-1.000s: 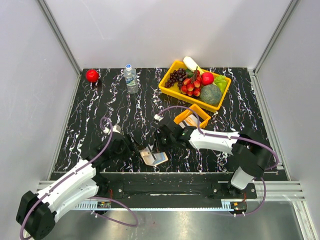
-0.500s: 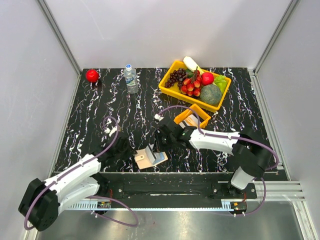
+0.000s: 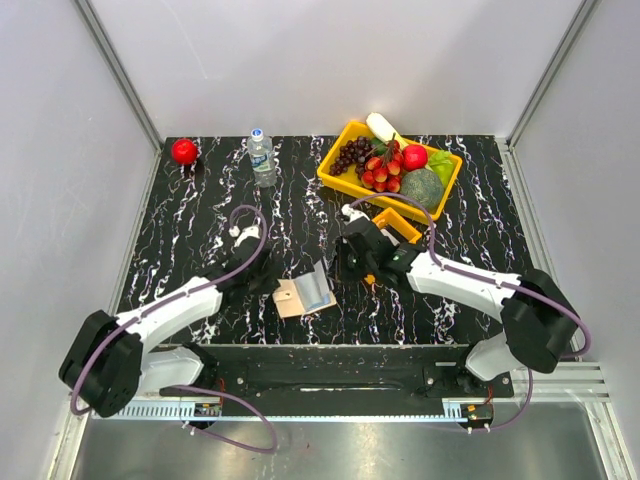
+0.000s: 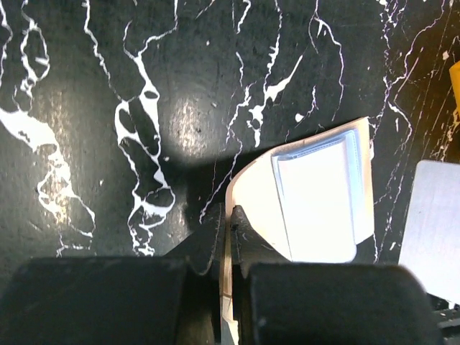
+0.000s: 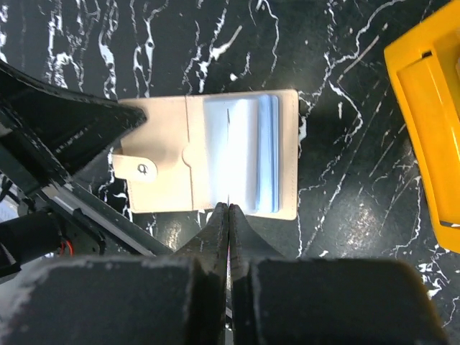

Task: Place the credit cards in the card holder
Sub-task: Open the card holder at the center of the board.

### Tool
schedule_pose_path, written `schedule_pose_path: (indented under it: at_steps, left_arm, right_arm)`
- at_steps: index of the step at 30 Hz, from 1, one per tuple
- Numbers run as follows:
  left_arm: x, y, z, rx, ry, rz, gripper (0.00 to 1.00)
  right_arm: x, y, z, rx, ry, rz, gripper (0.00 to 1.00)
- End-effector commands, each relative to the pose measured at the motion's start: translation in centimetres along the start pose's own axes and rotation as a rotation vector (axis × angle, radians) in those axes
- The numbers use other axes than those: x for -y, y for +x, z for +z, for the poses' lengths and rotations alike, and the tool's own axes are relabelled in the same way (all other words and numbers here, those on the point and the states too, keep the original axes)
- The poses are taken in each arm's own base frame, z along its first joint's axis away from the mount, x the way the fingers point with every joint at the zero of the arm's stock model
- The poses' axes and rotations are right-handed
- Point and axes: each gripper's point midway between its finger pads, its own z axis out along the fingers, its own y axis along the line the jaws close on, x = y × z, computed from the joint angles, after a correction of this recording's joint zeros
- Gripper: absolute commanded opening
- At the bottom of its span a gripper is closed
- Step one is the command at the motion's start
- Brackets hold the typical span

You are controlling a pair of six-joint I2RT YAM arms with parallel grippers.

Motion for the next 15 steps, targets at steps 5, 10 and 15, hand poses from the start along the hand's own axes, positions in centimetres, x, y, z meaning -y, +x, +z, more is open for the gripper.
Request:
schedule_pose_path:
  at_steps: [5, 10, 15]
  left_arm:
    - [1.5, -2.6, 1.5, 0.059, 0.024, 0.193, 0.00]
    - [1.7, -2.2, 2.3, 0.032, 0.042, 0.260, 0.00]
    - [1.9, -1.9, 2.9, 0.007, 0.042, 0.290, 0.00]
  right_arm:
    - [2.6, 0.3, 0.8, -0.007, 0.075, 0.000, 0.00]
    - [3.9, 0.1, 0.9, -0.002, 0.103, 0.021, 0.00]
    - [4.4, 0.3, 1.3, -0.020, 0.105, 0.028, 0.00]
